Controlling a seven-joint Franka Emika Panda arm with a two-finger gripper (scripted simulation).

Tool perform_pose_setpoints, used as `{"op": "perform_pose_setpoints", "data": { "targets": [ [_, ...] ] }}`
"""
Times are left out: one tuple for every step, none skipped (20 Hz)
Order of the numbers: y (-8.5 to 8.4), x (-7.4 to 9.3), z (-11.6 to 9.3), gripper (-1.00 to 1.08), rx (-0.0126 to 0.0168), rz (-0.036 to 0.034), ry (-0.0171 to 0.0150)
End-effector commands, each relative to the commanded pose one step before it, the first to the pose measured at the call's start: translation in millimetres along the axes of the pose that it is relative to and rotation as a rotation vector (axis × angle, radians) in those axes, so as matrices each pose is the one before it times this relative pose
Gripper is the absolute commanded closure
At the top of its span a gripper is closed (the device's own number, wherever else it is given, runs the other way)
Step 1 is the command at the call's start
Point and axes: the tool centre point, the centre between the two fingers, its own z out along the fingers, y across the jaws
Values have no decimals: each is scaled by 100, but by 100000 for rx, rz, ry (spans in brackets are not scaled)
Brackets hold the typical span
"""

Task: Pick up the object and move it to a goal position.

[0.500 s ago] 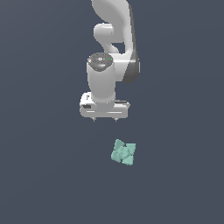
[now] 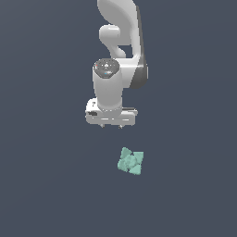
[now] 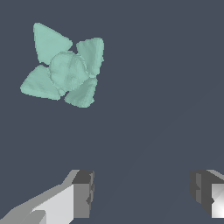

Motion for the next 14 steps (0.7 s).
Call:
{"op": "perform_pose_setpoints", "data": {
  "targets": [
    [-10, 17, 21, -60, 111, 54, -30],
    [-23, 54, 48, -60, 223, -110, -2],
    [-39, 72, 84, -60, 357, -137, -36],
    [-50, 95, 108, -60, 458, -178, -39],
    [-57, 120, 122, -60, 552, -238, -21],
    [-66, 143, 143, -60, 659, -284, -16],
    [-77, 165, 171, -60, 780, -319, -21],
    [-85, 189, 194, -60, 899, -362, -13],
    [-92, 213, 219, -60, 1022, -402, -2],
    [-99, 236, 244, -60, 1154, -440, 13],
    [-104, 260, 269, -60, 1285, -475, 33],
    [-107, 284, 294, -60, 1427, -509, 60],
    [-109, 308, 318, -60, 1567, -537, 94],
    [-108, 331, 341, -60, 1716, -563, 136]
  ]
}}
